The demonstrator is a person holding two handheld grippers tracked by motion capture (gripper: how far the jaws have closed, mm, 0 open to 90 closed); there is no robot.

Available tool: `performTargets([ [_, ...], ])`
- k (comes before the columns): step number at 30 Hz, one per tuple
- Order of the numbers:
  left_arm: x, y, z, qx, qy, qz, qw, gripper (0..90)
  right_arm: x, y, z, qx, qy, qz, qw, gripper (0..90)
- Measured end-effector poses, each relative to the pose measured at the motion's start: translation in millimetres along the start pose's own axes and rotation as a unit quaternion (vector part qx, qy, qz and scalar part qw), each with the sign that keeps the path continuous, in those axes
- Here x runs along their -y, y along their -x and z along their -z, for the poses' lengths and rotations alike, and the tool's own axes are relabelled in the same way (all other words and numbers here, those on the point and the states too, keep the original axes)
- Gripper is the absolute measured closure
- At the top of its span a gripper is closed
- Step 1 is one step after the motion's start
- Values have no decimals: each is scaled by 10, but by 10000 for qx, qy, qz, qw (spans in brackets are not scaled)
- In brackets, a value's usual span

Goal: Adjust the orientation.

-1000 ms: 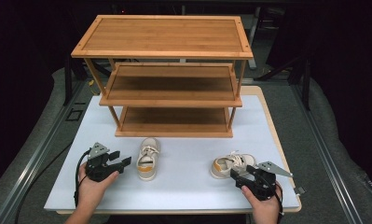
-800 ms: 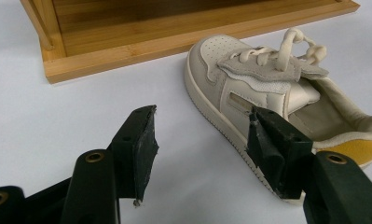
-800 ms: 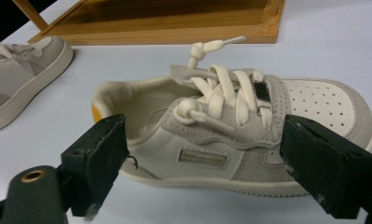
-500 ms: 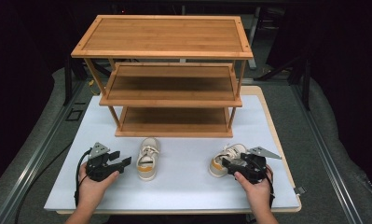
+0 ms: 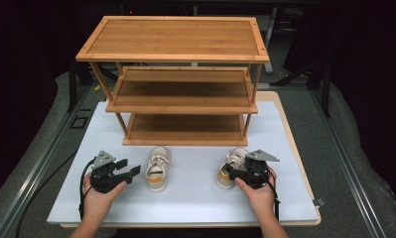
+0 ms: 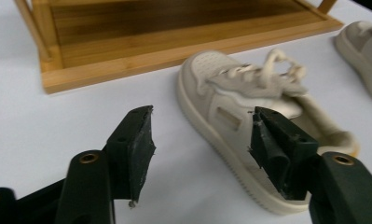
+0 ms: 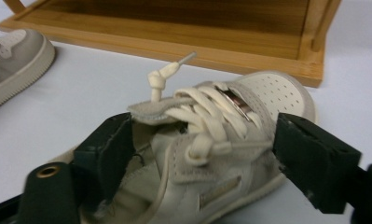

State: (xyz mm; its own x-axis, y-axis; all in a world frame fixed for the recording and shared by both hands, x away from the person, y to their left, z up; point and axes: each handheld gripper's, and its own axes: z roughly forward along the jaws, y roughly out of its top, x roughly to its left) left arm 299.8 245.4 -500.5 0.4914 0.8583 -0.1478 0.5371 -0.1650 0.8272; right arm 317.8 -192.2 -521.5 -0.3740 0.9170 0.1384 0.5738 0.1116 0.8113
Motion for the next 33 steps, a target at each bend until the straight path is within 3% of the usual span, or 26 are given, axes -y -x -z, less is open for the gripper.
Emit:
performTargets([
  [4,-31,96,-9,165,29,-48,9998,356,47,-48,79,280,27,18,9996,236],
  [9,-34,135,-90,329,-4,151,9993,357,91,-80,114,234,20,-243,9994,308],
  [11,-34,158,-124,372,-26,166,9992,359,93,-89,106,333,-15,-266,9991,326],
  [14,-31,216,-202,418,-74,121,9990,363,101,-78,77,300,-26,-342,9990,332],
  [17,-35,263,-310,252,-185,-77,9995,373,103,-87,59,338,-17,-308,9990,334],
  [21,-31,289,-398,123,-251,-178,9995,476,108,-89,61,379,-27,-341,9987,352],
  [22,-30,293,-411,67,-291,-140,9995,510,115,-71,68,328,-36,-486,9983,383],
  [25,-31,289,-418,6,-357,-119,9993,536,123,-65,73,342,-5,-584,9977,403],
  [27,-27,270,-442,-33,-409,-45,9991,556,119,-78,68,389,3,-563,9977,412],
  [28,-19,255,-492,-7,-442,85,9990,558,104,-104,50,451,-5,-514,9977,423],
  [33,-23,262,-502,-24,-466,112,9988,571,73,-144,11,663,-96,-401,9969,461],
])
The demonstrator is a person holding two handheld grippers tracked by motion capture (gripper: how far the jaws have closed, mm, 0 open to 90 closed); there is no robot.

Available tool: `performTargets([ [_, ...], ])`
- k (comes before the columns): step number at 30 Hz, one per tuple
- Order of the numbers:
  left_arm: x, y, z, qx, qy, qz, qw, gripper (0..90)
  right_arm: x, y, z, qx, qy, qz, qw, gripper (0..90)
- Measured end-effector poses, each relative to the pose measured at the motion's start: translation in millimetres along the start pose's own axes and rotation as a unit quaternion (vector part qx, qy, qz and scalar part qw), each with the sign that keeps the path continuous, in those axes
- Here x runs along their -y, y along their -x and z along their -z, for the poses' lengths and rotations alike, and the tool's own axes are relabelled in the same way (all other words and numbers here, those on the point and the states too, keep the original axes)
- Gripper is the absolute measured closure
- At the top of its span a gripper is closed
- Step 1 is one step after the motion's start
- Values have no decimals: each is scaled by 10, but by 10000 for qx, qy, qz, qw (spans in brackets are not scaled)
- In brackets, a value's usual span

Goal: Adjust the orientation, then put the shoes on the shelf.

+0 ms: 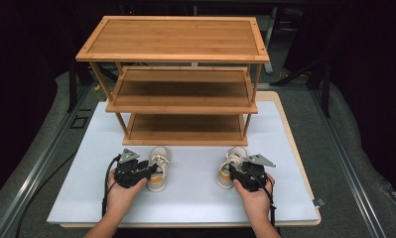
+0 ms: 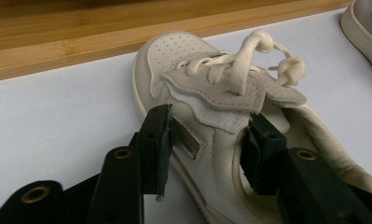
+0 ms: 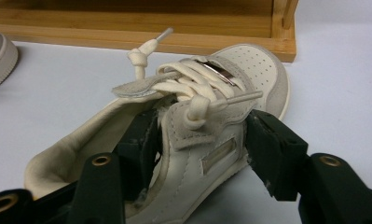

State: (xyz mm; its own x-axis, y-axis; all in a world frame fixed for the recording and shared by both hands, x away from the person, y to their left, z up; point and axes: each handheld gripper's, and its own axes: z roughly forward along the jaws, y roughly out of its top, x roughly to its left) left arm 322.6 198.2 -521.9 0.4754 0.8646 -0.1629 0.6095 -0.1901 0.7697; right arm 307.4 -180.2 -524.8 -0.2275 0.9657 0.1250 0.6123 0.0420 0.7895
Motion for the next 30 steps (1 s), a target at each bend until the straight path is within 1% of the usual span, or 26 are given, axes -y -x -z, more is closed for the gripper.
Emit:
performTargets([
  [2,3,-9,6,19,6,5,10000,581,-2,6,0,-26,-9,9,10000,474],
  [3,0,-13,8,32,-5,1,10000,586,-4,18,2,-106,-7,-20,9999,502],
  [5,-6,-8,10,83,-40,33,10000,594,-3,30,13,-294,-38,-166,9994,581],
  [6,-7,-3,10,115,-55,56,9999,599,0,11,11,-371,-5,-156,9992,584],
  [7,-8,22,6,204,-87,37,9997,600,-4,-38,5,-337,-1,-23,9994,586],
  [8,-8,22,6,204,-87,37,9997,601,-4,-38,5,-337,-1,-23,9994,586],
  [9,-10,43,4,234,-104,25,9997,601,-8,-81,-6,-452,-60,-1,9990,587],
  [10,-12,68,1,274,-122,24,9995,601,-8,-81,-6,-452,-60,-1,9990,587],
  [11,-17,89,-5,318,-133,1,9994,602,-8,-144,-24,-524,-43,59,9986,587],
  [12,-22,112,-14,375,-142,24,9992,602,-8,-144,-24,-524,-43,59,9986,587],
  [13,-26,138,-26,425,-142,83,9990,602,-8,-184,-27,-543,-68,75,9985,587],
  [14,-31,163,-37,470,-157,90,9987,602,-6,-224,-34,-608,-78,108,9981,587],
  [15,-34,201,-53,489,-156,64,9987,602,-5,-264,-35,-766,-119,131,9969,588],
  [16,-36,222,-60,496,-163,43,9986,602,-1,-336,-38,-651,-145,209,9976,588],
  [17,-36,253,-71,495,-158,21,9986,602,3,-366,-44,-806,-133,236,9964,588],
  [18,-37,270,-79,493,-150,11,9987,601,9,-427,-48,-802,-135,302,9962,588],
  [19,-38,286,-85,501,-151,-11,9986,601,11,-456,-48,-859,-154,352,9956,588],
  [20,-37,301,-91,511,-139,-11,9986,601,14,-493,-51,-979,-170,379,9943,587],
  [21,-34,316,-95,508,-132,-5,9986,601,20,-543,-52,-845,-181,425,9954,588],
  [23,-30,344,-99,510,-165,-95,9985,601,32,-613,-59,-956,-176,541,9938,589],
  [24,-21,374,-103,501,-146,-72,9986,599,41,-657,-70,-1119,-161,601,9918,589],
  [25,-21,374,-103,501,-146,-72,9986,599,41,-657,-70,-1119,-161,601,9918,589],
  [26,-18,384,-101,502,-152,-82,9986,599,45,-679,-74,-1184,-164,593,9911,588],
  [28,-13,408,-100,520,-156,-92,9985,599,52,-721,-83,-1381,-175,665,9880,589],
  [29,-10,422,-100,527,-161,-95,9984,599,55,-744,-89,-1432,-177,723,9869,589],
  [30,-8,434,-103,544,-153,-107,9983,599,60,-774,-92,-1448,-185,721,9867,589],
])
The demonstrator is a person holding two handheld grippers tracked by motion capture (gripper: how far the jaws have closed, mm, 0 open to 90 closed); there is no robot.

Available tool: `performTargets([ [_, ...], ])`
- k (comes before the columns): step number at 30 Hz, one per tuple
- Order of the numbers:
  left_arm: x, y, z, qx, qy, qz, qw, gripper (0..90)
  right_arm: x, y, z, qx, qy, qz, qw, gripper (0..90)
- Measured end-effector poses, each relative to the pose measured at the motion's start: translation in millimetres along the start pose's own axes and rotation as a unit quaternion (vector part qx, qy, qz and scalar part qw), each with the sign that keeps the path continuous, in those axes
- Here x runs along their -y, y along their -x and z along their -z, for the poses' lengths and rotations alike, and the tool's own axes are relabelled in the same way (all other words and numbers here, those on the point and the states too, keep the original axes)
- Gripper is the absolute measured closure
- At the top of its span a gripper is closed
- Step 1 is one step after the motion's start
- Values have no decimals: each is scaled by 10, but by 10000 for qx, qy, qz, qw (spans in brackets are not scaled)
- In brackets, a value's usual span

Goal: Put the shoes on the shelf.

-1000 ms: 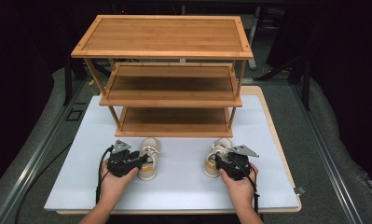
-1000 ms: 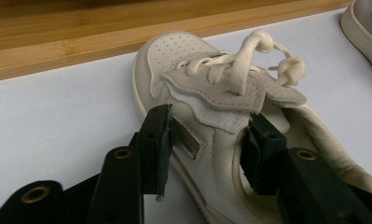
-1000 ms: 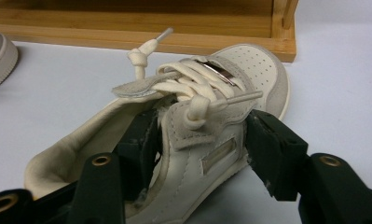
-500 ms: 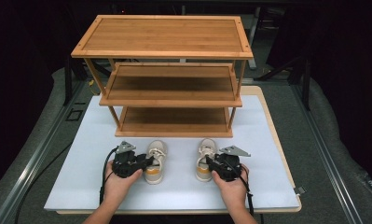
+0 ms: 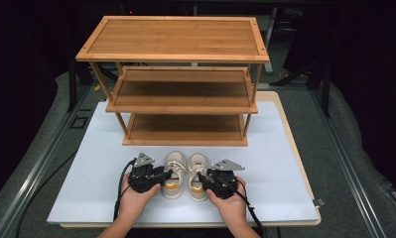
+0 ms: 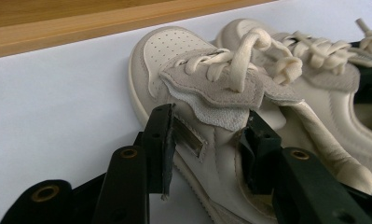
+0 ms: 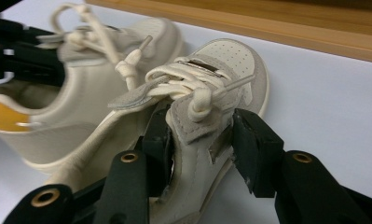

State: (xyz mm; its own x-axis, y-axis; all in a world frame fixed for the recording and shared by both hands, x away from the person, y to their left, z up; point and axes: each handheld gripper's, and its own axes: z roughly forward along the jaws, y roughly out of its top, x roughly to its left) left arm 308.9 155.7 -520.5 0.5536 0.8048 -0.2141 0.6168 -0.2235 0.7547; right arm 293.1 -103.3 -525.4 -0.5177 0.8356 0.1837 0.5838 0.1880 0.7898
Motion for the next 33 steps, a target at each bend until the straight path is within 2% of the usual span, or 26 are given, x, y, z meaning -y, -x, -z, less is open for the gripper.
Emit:
performTargets([
  [3,3,18,-1,-28,6,8,10000,597,-5,-38,-15,76,11,15,10000,588],
  [7,24,56,23,-8,-51,-56,10000,595,22,-67,-5,134,56,-276,9995,585],
  [9,39,77,36,-14,-53,-73,10000,593,58,-119,4,198,160,-305,9992,583],
  [10,47,82,40,-10,-37,-60,10000,593,69,-159,7,404,171,-264,9987,583],
  [14,62,105,47,-51,-5,-95,9999,593,82,-165,7,336,225,-313,9987,581],
  [17,95,156,82,-68,-39,-100,9999,589,88,-182,5,426,243,-261,9985,580],
  [20,109,175,82,-60,5,28,10000,574,93,-179,3,380,275,-278,9985,552],
  [23,98,186,51,-127,53,9,9999,565,92,-183,2,354,275,-271,9986,533],
  [26,79,182,31,-136,76,31,9999,546,84,-182,7,340,238,-268,9988,506],
  [29,76,164,50,-14,125,71,9999,498,77,-176,32,248,304,-256,9989,466],
  [33,103,136,98,-95,148,30,9998,465,73,-152,121,298,387,-175,9987,462],
])
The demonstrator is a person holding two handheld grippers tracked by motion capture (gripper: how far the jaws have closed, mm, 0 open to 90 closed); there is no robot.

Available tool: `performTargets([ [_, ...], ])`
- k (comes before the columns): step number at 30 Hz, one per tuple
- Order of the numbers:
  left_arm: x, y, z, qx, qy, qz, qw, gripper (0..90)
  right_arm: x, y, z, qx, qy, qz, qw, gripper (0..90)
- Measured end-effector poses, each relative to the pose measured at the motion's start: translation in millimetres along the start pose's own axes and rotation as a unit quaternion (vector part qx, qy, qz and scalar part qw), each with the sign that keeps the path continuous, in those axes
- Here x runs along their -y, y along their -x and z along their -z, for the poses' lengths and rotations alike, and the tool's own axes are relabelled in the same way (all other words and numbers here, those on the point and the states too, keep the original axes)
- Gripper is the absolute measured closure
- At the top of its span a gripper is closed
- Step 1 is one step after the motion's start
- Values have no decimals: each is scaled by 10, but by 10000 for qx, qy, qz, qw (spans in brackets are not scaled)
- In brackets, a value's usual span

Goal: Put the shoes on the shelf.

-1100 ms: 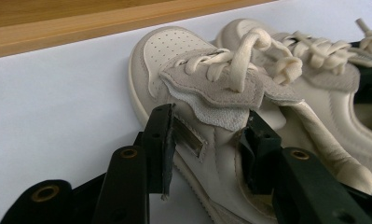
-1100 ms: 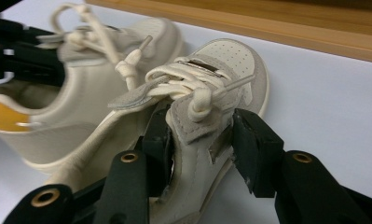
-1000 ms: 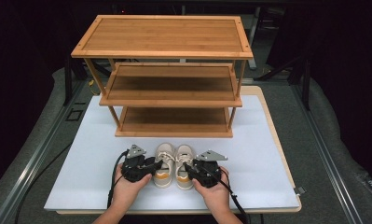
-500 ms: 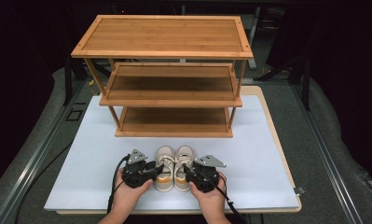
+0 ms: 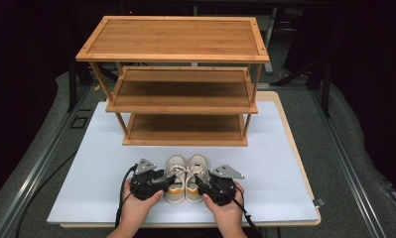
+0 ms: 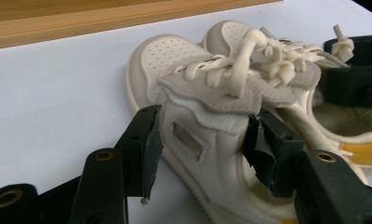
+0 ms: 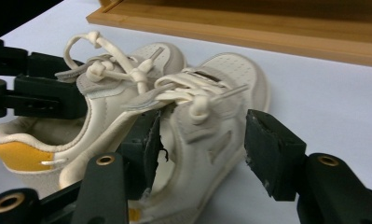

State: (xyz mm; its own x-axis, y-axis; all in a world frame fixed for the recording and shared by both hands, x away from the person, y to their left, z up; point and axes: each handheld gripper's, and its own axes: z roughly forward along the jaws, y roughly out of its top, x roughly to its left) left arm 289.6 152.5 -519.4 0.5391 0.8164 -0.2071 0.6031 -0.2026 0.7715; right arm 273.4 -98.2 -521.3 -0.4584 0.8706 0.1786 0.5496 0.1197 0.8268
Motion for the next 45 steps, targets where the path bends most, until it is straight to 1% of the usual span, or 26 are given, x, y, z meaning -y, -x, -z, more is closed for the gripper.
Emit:
performTargets([
  [1,13,-8,9,12,1,32,10000,466,-4,14,17,34,-59,-33,10000,486],
  [2,32,-16,17,63,-12,61,10000,468,-4,36,26,-93,-82,-93,9999,504],
  [4,55,-18,24,112,47,114,9999,478,-6,51,35,-145,-114,-217,9996,530],
  [6,59,-15,16,91,84,122,9998,478,-3,47,28,-185,-103,-195,9996,538],
  [9,80,-1,-23,152,125,271,9994,497,15,3,-14,-78,-117,-195,9997,556],
  [10,85,5,-37,138,142,321,9993,504,27,-13,-37,-9,-125,-211,9997,554],
  [12,85,22,-53,32,170,306,9994,540,47,-37,-61,161,-119,-255,9995,549],
  [13,88,29,-59,-3,173,321,9993,545,48,-44,-66,178,-116,-264,9994,551],
  [14,92,35,-61,-24,195,352,9992,553,71,-46,-69,176,-30,-375,9991,560],
  [15,91,40,-66,-53,201,366,9991,553,71,-46,-69,176,-30,-375,9991,560],
  [16,84,47,-71,-82,177,398,9990,554,89,-44,-67,152,24,-462,9988,563],
  [17,85,60,-73,-128,193,448,9987,555,96,-45,-64,143,47,-519,9985,566],
  [18,100,82,-77,-201,246,483,9983,561,105,-56,-61,207,53,-630,9978,572],
  [20,148,111,-78,-293,431,623,9967,565,117,-66,-62,194,97,-662,9976,571],
  [21,161,103,-77,-259,476,702,9961,566,120,-87,-67,338,133,-580,9977,570],
  [23,186,87,-79,-203,568,836,9947,566,114,-93,-64,367,78,-533,9979,567],
  [25,195,97,-84,-216,609,867,9941,566,115,-89,-70,347,73,-554,9978,566],
  [29,215,116,-92,-245,717,989,9922,573,113,-83,-95,298,63,-753,9967,576],
  [32,216,133,-99,-294,752,1039,9913,577,113,-87,-95,288,40,-796,9964,584],
  [34,206,140,-105,-329,735,1026,9915,580,106,-76,-97,264,12,-787,9965,587],
  [35,199,137,-109,-329,717,1017,9917,582,101,-60,-107,172,28,-784,9968,589],
  [41,190,124,-135,-350,766,1055,9908,584,92,-43,-116,179,22,-786,9967,587],
  [42,190,119,-135,-342,769,1070,9907,585,90,-43,-116,225,13,-773,9968,585],
  [43,189,118,-136,-339,766,1072,9907,585,89,-35,-115,158,13,-787,9968,584],
  [44,190,118,-136,-339,769,1079,9906,585,91,-28,-112,193,-8,-816,9965,583],
  [45,193,118,-136,-338,779,1096,9903,585,96,-14,-117,102,39,-860,9962,583],
])
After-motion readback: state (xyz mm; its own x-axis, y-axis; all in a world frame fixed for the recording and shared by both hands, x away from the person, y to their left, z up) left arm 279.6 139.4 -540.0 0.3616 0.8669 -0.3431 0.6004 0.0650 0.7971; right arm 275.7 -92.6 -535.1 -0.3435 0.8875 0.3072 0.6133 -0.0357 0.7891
